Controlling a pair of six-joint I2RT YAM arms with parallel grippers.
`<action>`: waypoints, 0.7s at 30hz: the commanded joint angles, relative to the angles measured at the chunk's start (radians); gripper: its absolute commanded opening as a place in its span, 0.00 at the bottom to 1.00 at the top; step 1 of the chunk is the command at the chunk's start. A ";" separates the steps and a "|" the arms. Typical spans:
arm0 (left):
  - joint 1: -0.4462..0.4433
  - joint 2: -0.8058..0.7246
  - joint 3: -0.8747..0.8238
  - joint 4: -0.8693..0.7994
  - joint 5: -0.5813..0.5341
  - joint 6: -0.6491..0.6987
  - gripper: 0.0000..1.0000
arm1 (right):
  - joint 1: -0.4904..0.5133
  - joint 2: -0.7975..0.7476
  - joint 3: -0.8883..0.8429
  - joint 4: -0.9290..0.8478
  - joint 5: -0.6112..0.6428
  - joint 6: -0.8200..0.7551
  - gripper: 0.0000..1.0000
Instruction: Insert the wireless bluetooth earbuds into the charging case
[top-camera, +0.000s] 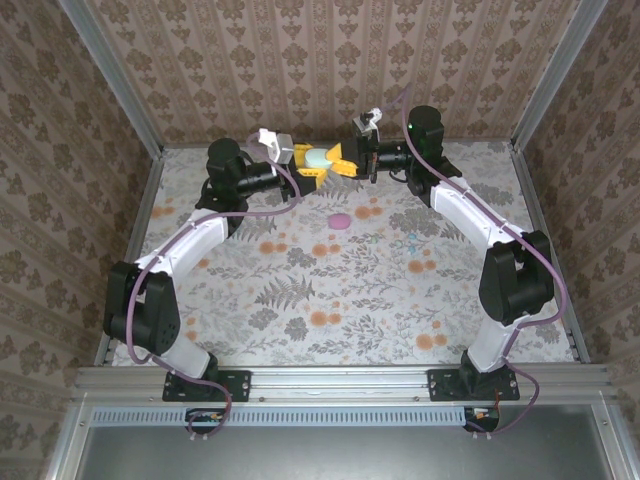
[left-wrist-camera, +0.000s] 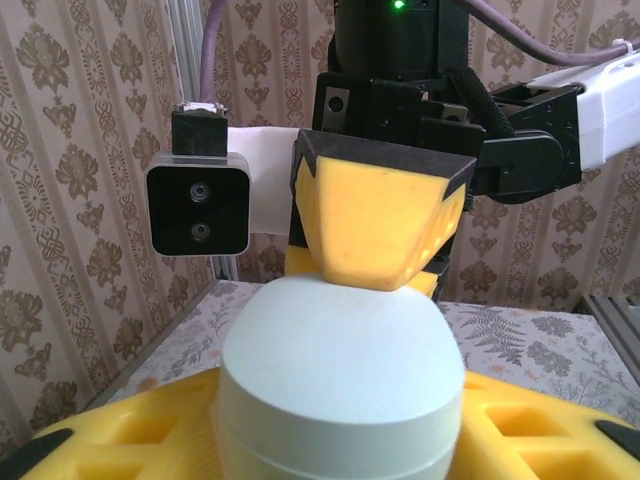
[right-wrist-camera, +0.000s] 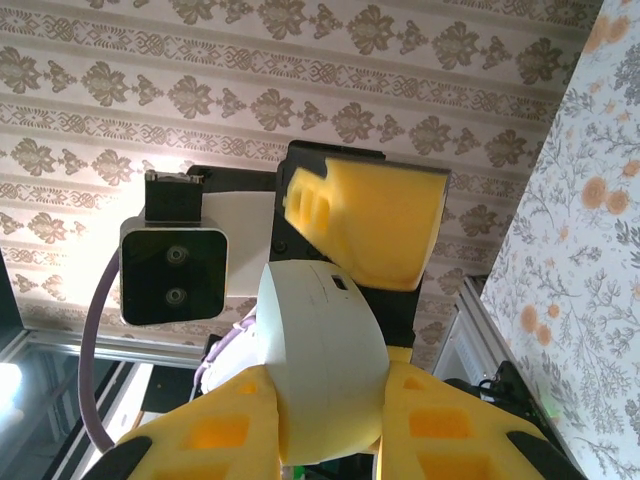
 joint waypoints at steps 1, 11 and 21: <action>-0.004 0.010 0.038 0.021 0.018 -0.013 0.48 | -0.003 -0.009 -0.004 0.008 -0.007 -0.018 0.19; -0.004 0.013 0.045 0.029 0.015 -0.019 0.53 | -0.010 -0.008 -0.013 0.006 -0.006 -0.026 0.19; -0.003 0.022 0.050 0.009 0.024 -0.012 0.47 | -0.009 -0.010 -0.009 0.030 -0.006 -0.007 0.19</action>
